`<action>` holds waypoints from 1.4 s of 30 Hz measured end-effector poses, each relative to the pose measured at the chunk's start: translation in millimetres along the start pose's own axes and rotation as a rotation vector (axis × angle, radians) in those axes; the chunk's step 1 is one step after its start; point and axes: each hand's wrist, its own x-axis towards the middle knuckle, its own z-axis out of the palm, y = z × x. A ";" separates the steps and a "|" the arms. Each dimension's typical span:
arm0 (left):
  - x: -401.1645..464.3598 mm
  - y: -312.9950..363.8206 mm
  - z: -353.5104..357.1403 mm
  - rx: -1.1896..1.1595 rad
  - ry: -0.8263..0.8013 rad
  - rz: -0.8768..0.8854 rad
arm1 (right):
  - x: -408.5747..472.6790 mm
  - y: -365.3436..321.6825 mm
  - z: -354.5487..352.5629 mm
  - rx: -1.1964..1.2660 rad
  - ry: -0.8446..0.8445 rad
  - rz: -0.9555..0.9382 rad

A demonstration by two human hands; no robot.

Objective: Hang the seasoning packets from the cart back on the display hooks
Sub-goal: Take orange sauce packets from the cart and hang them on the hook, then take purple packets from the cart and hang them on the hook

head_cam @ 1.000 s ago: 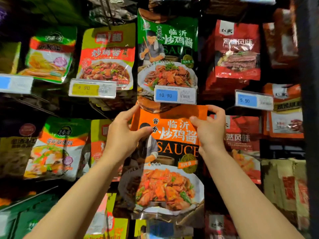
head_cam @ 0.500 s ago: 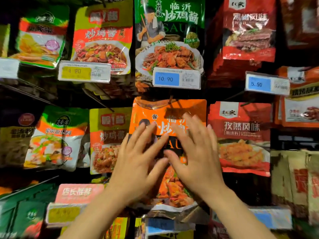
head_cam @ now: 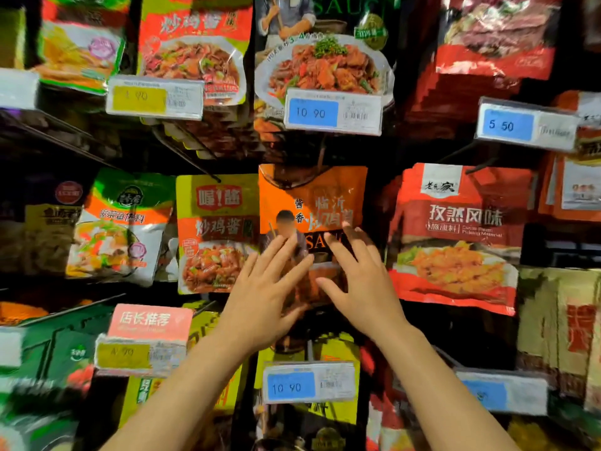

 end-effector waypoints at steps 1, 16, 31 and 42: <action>-3.4 0.6 0.2 -0.010 -0.015 -0.015 | -4.3 -2.0 1.1 0.043 0.039 -0.015; -131.0 -14.2 -130.1 -0.105 0.140 -0.258 | -48.1 -127.9 -22.3 0.395 0.025 -0.219; -536.9 -106.6 -309.0 0.076 -0.162 -1.040 | -186.1 -504.6 96.7 0.680 -0.821 -0.482; -758.0 -68.6 -360.9 0.279 -0.150 -1.745 | -322.1 -695.0 188.5 0.787 -1.497 -0.749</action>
